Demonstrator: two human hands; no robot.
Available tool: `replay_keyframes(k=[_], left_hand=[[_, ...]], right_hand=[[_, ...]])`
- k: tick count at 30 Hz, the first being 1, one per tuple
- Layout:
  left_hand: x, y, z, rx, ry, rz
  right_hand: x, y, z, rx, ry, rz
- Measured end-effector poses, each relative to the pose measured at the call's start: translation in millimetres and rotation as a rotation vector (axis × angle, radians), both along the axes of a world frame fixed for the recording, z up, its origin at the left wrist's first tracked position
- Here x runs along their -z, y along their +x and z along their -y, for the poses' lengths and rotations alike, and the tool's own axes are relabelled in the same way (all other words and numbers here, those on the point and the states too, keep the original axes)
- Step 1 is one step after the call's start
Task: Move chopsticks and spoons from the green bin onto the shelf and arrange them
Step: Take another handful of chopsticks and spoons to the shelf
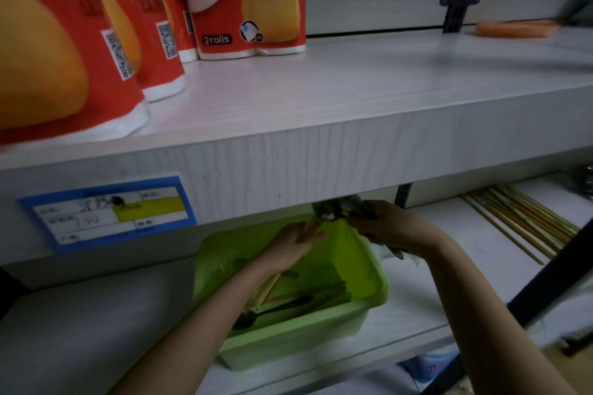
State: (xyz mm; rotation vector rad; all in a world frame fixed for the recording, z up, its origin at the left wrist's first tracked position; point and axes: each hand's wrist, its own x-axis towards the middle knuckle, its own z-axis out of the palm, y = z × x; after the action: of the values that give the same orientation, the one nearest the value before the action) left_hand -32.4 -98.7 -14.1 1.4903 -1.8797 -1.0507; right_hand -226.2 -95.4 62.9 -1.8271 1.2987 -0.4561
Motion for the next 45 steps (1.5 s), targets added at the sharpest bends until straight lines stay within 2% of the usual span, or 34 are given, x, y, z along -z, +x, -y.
replay_keyframes(k=[4,8,14,18,26,31,37,45], left_hand=[[-3.2,-3.2,8.1,0.013,-0.014,-0.126],[-5.7,-4.7,11.0,0.015,0.014,-0.161],[-18.5,-4.8,7.1,-0.039,-0.014,-0.414],[-33.8,-9.4,13.5,-0.106,-0.081,-0.485],[-54.8,-36.5,13.5,-0.276,0.007,-0.946],[-72.6,-71.1,0.7,-0.323,0.194,-1.163],[-60.6,-133.4,-44.7,-0.216,0.419,-1.144],[-37.2,-224.0,-121.9,-0.139,0.502,-1.027]], right_hand=[[7.6,-10.8,-15.4,0.104,0.044,0.262],[17.5,-12.1,-29.5,0.194,0.026,0.375],[30.4,-12.2,-48.7,0.315,0.064,0.580],[30.8,-13.9,-58.3,0.433,0.127,0.713],[32.5,-27.1,-77.3,0.517,0.132,0.756],[26.0,-53.4,-94.8,0.570,0.163,0.780],[31.2,-98.4,-125.7,0.591,0.224,0.746],[46.5,-174.0,-180.8,0.578,0.262,0.658]])
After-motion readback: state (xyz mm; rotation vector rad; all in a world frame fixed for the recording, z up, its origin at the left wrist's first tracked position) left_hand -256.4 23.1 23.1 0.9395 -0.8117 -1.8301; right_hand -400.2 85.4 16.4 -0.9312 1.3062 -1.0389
